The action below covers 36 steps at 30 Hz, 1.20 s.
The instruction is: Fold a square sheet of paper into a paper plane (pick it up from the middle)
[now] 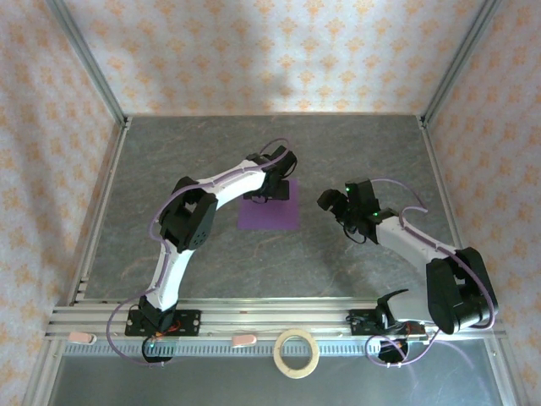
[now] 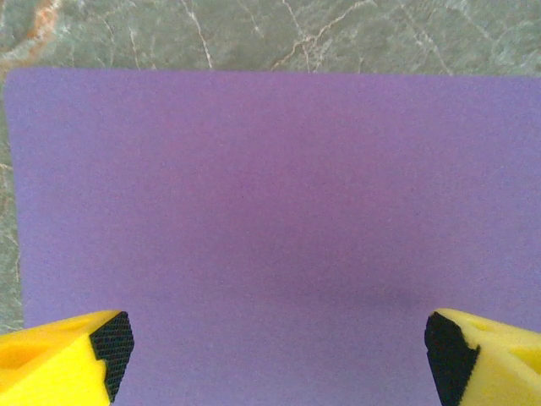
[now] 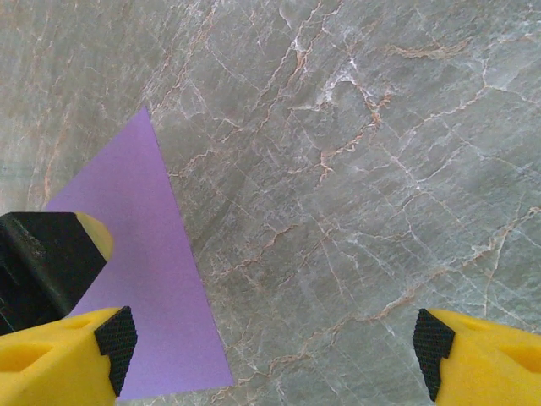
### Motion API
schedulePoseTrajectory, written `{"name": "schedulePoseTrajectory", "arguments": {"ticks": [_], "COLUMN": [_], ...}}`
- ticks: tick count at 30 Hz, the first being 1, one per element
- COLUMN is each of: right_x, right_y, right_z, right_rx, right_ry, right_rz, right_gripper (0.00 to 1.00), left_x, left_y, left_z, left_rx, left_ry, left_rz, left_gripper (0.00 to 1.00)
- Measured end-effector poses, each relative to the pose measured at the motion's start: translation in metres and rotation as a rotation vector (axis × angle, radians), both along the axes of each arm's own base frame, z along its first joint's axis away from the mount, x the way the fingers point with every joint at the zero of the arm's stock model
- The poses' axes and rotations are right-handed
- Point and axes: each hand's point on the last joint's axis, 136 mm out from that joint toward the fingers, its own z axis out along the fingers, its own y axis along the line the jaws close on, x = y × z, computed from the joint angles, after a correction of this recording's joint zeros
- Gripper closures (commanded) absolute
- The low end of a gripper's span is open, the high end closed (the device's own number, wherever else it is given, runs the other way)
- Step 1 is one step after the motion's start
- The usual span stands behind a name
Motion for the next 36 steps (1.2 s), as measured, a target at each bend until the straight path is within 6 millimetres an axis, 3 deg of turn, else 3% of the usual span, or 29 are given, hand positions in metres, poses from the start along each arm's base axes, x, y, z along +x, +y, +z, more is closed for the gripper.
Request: {"name": "schedulePoseTrajectory", "arguments": {"ticks": [11,25,36], "right_x": [-0.002,-0.002,-0.004], "right_y": [0.000,0.000,-0.001], "right_z": [-0.009,-0.008,-0.010], "right_rx": [-0.015,-0.024,-0.029], "right_ry": [0.026,0.036,0.050], "right_rz": [0.007,0.013,0.013], "right_gripper": [0.11,0.11,0.11], "left_x": [-0.002,-0.004,-0.006], "left_y": [-0.003,-0.005,-0.006], "left_z": [-0.002,-0.023,-0.024], "left_rx": [-0.015,-0.010,-0.037], "left_ry": [0.014,0.026,-0.015], "left_rz": [-0.008,-0.015,-0.019], "left_gripper": [0.07,0.07,0.13]}}
